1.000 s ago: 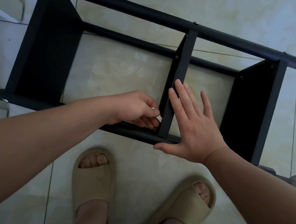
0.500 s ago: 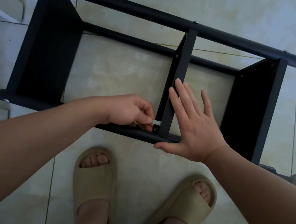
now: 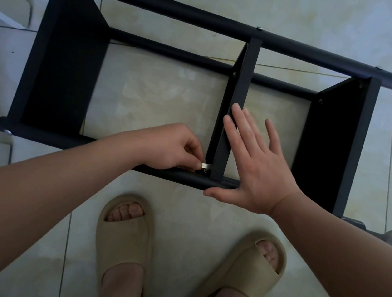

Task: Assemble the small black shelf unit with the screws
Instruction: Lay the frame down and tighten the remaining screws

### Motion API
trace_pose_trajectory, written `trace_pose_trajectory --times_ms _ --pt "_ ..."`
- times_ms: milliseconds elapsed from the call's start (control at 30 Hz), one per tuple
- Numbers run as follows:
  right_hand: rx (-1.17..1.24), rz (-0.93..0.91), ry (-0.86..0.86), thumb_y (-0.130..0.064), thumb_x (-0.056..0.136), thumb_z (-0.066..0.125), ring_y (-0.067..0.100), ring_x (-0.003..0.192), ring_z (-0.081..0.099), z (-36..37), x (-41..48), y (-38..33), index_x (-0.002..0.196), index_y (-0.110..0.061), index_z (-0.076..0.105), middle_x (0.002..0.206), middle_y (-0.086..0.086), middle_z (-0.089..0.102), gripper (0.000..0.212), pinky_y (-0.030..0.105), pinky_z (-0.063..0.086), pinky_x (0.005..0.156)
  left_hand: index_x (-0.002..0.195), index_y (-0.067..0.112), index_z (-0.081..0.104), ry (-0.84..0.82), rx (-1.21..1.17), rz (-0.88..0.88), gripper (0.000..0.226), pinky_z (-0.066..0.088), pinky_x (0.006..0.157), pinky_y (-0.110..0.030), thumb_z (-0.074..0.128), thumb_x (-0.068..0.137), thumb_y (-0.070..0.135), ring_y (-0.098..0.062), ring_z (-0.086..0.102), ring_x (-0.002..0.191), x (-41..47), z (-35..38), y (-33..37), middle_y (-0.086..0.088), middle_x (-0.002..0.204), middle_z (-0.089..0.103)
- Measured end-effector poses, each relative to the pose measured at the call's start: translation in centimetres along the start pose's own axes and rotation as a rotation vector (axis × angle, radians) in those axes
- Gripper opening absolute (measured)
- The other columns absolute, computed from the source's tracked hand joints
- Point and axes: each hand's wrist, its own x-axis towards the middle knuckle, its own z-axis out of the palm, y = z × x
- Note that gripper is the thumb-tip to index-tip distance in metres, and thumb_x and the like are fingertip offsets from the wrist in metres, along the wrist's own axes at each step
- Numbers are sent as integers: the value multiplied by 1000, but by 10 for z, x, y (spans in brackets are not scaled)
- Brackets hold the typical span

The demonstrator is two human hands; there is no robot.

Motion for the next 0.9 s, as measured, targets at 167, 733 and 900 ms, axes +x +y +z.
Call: trace_pose_trajectory --times_ms 167,733,900 --pt "13 -2 8 -95 78 27 27 157 -3 1 0 1 162 -7 4 170 11 -5 124 61 7 124 85 39 68 93 154 75 13 47 68 -12 73 89 28 6 65 78 -1 -2 7 17 83 72" --pt "14 1 5 -95 77 29 26 157 -4 1 0 1 162 -7 4 170 11 -6 125 60 6 124 95 10 70 68 -582 -177 6 56 66 -23 64 94 8 -15 73 83 8 9 16 -6 88 76" --pt "11 1 0 -95 77 30 25 157 -5 1 0 1 162 -6 4 170 11 -7 125 59 6 124 101 10 68 53 -732 -189 8 58 65 -23 65 96 15 -19 75 90 9 8 17 -11 98 76"
